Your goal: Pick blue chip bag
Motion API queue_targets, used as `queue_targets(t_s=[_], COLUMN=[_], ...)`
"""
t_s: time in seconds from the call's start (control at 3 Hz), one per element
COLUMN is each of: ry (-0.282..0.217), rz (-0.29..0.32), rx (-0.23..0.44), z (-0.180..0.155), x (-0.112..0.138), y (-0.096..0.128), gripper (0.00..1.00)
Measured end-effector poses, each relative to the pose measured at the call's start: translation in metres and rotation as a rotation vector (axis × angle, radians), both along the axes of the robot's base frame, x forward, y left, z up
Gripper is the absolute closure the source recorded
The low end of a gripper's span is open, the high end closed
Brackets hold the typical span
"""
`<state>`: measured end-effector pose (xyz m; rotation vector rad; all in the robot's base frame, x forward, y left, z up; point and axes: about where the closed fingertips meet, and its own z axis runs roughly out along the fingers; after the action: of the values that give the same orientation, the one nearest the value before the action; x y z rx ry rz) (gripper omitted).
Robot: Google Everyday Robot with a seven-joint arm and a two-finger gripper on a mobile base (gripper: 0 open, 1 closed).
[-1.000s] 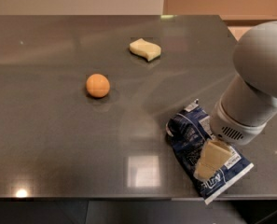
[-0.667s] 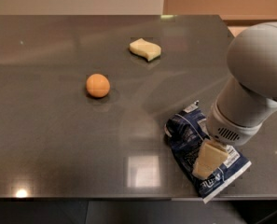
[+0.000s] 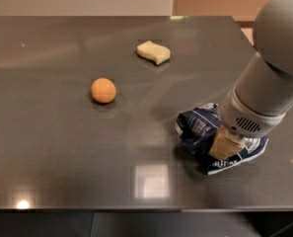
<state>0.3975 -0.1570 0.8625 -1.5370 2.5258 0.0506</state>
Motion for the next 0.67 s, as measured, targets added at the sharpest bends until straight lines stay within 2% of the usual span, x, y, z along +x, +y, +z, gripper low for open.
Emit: queue_targets(t_s=[0.33, 0.67], ry=[-0.016, -0.03], rz=[0.045, 0.094], rx=[0.054, 0.112], z=[0.034, 0.067], x=[0.01, 0.016], y=[-0.001, 0.001], gripper=[1.0, 1.0])
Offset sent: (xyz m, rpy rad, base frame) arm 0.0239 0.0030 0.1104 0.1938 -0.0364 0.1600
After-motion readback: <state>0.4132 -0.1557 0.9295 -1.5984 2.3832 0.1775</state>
